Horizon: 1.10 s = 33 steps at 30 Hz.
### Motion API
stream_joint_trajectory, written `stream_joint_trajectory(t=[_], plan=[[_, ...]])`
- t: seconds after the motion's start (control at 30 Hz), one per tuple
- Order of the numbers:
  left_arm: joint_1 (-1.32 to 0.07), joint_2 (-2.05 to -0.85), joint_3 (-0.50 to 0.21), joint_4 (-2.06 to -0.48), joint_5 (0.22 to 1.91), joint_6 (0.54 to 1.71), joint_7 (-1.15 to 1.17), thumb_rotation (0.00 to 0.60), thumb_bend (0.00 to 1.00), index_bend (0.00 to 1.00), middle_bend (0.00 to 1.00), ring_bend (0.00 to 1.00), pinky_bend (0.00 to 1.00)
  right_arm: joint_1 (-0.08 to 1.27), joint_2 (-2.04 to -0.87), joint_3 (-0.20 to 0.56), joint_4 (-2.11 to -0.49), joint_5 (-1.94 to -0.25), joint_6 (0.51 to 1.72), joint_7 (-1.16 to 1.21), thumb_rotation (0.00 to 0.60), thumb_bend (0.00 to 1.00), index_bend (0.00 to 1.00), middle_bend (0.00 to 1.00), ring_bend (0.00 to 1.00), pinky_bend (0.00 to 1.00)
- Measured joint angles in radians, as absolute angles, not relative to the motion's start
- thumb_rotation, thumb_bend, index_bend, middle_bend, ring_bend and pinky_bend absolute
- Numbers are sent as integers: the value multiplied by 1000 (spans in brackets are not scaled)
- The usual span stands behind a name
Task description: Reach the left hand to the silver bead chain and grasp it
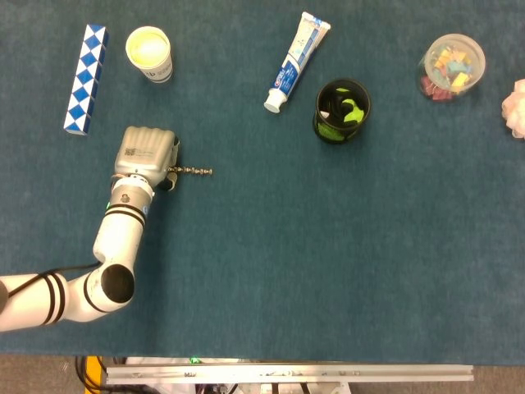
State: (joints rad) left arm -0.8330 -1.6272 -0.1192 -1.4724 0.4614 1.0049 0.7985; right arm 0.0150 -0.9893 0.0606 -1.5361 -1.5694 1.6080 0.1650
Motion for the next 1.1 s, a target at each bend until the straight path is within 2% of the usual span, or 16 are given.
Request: stream_joint_trajectory(t=[0.73, 1.1], plan=[[-844, -1624, -115, -1470, 442, 1000, 775, 600, 386, 562, 1000, 1000, 1000, 4, -989, 65, -1533, -1567, 1621, 176, 600, 281, 506, 525, 444, 466], [-819, -1543, -103, -1580, 535, 1047, 738, 600, 387, 570, 1000, 1000, 1000, 0, -991, 69, -1527, -1566, 1629, 186, 600, 282, 506, 526, 444, 466]])
